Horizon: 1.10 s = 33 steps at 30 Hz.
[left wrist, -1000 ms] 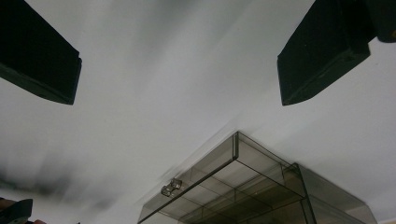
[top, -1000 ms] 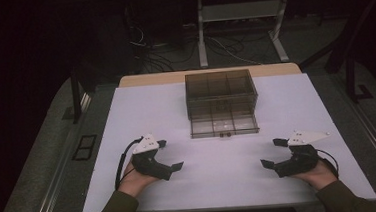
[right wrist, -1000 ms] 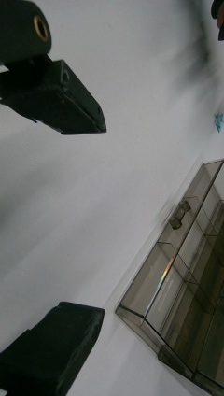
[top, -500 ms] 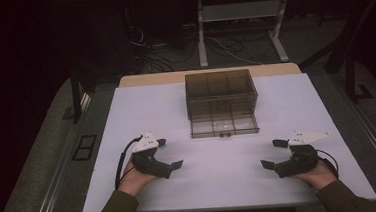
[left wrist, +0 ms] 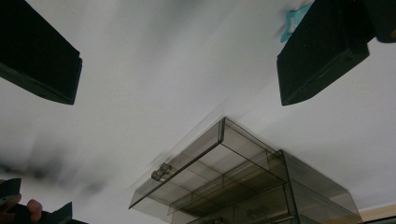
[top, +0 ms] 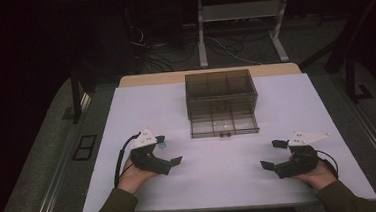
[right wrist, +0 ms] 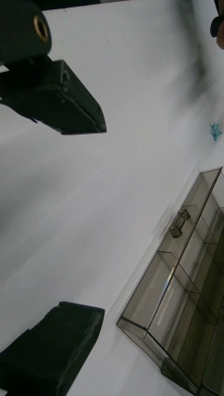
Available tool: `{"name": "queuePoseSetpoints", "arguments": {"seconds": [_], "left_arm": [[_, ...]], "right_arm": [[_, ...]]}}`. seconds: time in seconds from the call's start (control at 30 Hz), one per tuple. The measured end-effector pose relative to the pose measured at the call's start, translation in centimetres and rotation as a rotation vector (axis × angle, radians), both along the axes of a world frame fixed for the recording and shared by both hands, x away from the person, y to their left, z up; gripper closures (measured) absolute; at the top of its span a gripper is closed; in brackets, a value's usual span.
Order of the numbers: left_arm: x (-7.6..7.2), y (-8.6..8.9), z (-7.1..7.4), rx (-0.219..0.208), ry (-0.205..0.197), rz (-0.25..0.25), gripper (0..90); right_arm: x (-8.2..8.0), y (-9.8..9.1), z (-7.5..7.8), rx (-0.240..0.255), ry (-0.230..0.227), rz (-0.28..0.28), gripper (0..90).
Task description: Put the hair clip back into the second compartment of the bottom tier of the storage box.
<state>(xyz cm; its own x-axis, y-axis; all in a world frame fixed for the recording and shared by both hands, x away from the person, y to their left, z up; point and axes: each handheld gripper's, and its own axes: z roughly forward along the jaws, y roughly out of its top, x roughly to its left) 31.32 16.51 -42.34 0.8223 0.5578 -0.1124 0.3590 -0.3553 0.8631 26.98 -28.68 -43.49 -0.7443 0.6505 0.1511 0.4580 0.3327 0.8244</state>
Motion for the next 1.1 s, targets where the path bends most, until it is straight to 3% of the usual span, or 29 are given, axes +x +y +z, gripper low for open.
{"name": "queuePoseSetpoints", "arguments": {"seconds": [0.67,1.1], "left_arm": [[1.3,0.0,0.2,-0.006,0.004,0.007,0.0],[2.6,0.2,0.8,-0.012,-0.014,0.033,0.0]], "right_arm": [[0.0,-0.1,-0.2,0.009,0.006,0.001,8.9],[-0.1,-0.1,-0.2,0.009,0.009,0.002,8.9]]}}
